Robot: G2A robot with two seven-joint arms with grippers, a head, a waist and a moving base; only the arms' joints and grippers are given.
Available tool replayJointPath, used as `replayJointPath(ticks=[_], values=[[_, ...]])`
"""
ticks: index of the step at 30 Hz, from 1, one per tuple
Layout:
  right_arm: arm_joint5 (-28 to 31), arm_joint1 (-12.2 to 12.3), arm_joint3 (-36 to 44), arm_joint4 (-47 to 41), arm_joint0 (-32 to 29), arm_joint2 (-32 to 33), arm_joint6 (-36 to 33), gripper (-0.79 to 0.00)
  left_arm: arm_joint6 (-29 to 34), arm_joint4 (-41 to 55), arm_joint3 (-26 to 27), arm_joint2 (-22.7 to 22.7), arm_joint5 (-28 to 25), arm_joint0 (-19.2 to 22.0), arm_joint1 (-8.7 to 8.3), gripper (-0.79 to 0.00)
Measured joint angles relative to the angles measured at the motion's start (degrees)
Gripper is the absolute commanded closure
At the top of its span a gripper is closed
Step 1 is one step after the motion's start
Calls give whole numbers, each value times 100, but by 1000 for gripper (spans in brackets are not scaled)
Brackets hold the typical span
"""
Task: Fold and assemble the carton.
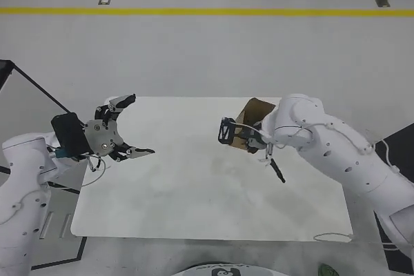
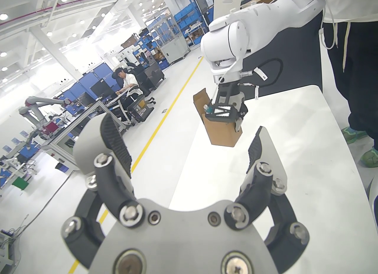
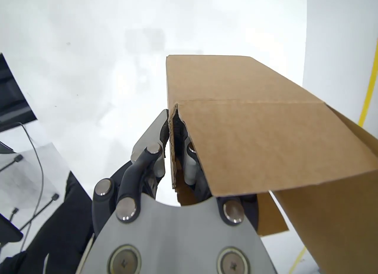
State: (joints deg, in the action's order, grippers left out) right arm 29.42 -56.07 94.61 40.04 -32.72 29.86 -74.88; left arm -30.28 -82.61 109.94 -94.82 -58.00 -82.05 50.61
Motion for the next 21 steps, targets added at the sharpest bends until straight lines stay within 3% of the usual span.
replayJointPath(ticks=[7, 16, 21], values=[[359, -209, -713, -168, 906, -1237, 360, 0, 0, 0, 0, 0, 0, 0, 0, -785], [350, -211, -720, -135, 880, -1236, 362, 0, 0, 0, 0, 0, 0, 0, 0, -785], [413, -342, -779, 388, 687, -1556, 419, 0, 0, 0, 0, 0, 0, 0, 0, -785]])
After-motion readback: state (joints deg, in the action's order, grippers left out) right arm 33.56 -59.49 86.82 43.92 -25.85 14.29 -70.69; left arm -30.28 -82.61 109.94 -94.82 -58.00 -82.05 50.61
